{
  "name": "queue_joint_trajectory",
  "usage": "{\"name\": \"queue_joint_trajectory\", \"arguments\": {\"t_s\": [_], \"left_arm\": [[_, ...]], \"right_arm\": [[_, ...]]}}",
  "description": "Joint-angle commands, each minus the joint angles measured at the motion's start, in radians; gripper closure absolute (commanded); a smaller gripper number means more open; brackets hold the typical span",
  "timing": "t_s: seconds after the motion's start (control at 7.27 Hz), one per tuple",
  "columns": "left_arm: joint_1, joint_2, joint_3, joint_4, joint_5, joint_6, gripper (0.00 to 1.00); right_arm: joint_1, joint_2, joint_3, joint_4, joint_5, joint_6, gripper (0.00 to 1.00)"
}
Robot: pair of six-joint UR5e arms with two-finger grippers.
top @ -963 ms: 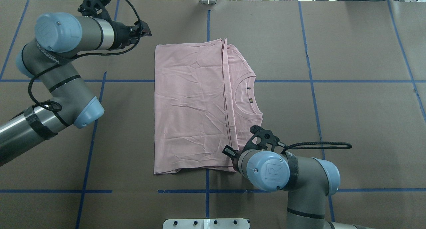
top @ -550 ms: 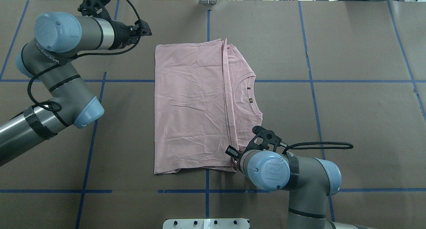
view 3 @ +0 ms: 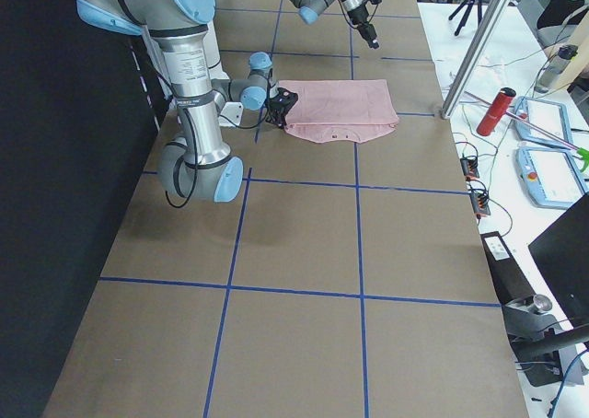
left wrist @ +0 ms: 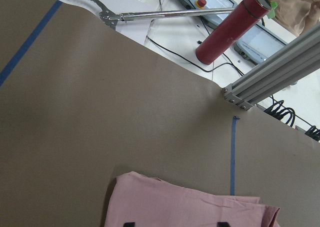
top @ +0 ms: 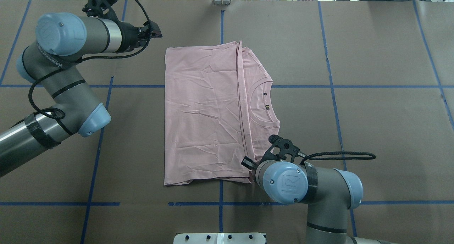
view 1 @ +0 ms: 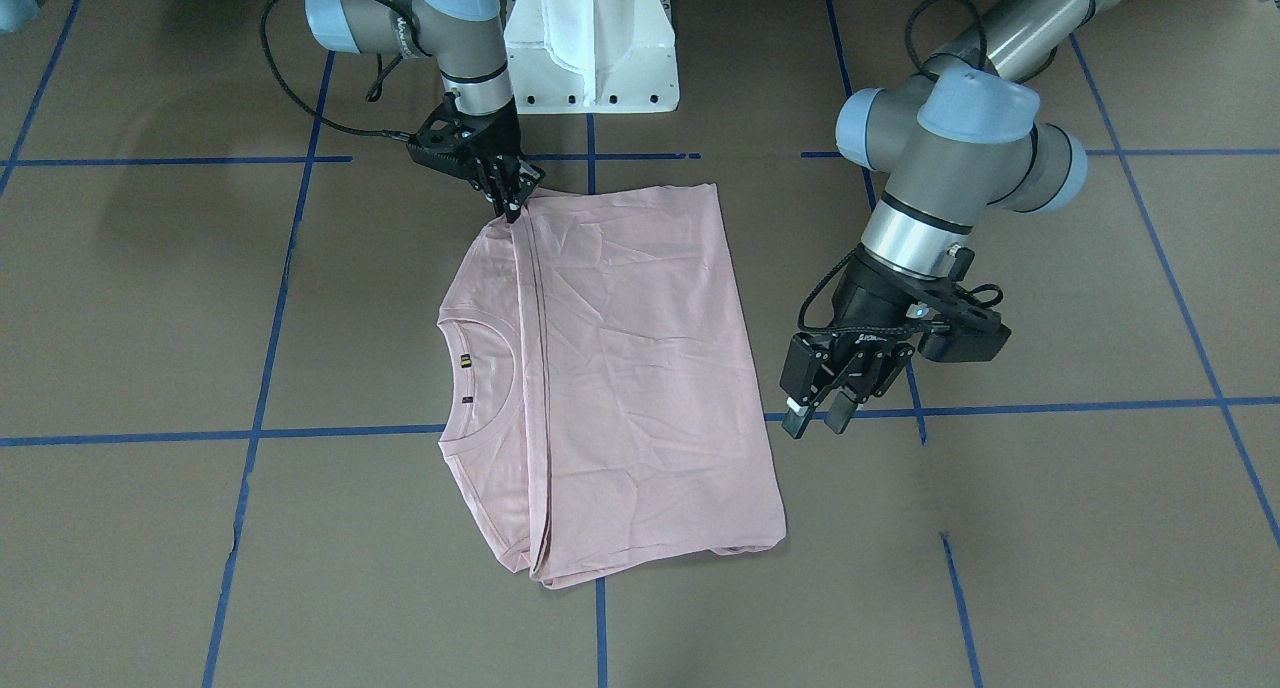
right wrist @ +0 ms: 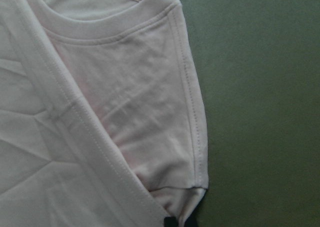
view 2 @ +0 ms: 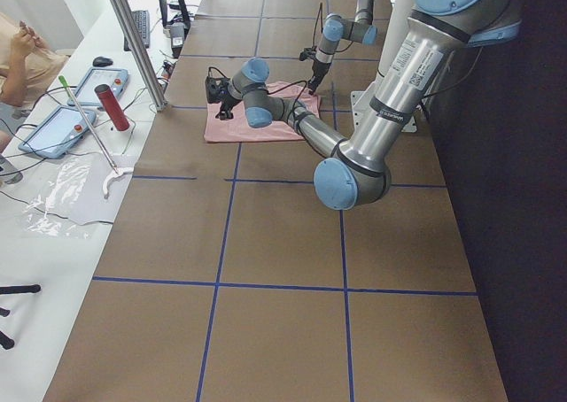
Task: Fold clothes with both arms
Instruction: 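Lower the left gripper to the other near corner and grasp both corners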
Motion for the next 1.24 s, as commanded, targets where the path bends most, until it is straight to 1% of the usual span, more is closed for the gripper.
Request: {"name": "queue_joint_trajectory", "arguments": {"t_s": [0.0,0.14,0.28,0.41,0.55,0.69,0.83,0.96,1.1], "left_arm": [[-0.001,0.009,-0.013,0.0,0.0,0.0,0.37],[0.0,0.027,-0.042,0.006,0.0,-0.002,0.37],[0.003,0.028,-0.068,0.065,-0.002,-0.027,0.37],[0.034,0.022,-0.117,0.159,0.0,-0.119,0.37],[0.102,0.053,-0.219,0.232,0.002,-0.194,0.37],[0.208,0.102,-0.337,0.306,0.002,-0.295,0.37],[0.344,0.138,-0.384,0.352,0.029,-0.439,0.37],[0.461,0.162,-0.383,0.354,0.107,-0.495,0.37],[0.507,0.211,-0.383,0.353,0.135,-0.512,0.37]], "right_arm": [[0.0,0.009,0.0,0.001,0.0,-0.001,1.0],[0.011,0.018,0.004,0.0,0.0,-0.002,1.0],[0.019,0.018,0.018,0.0,0.003,-0.004,1.0],[0.02,0.013,0.041,0.0,0.005,-0.004,1.0],[0.023,0.003,0.064,0.0,0.006,-0.004,1.0],[0.025,-0.005,0.072,0.0,0.005,-0.002,1.0],[0.026,-0.008,0.086,-0.002,0.005,-0.002,1.0],[0.025,-0.026,0.115,-0.002,0.008,-0.004,1.0],[0.025,-0.03,0.116,-0.002,0.008,-0.004,1.0]]}}
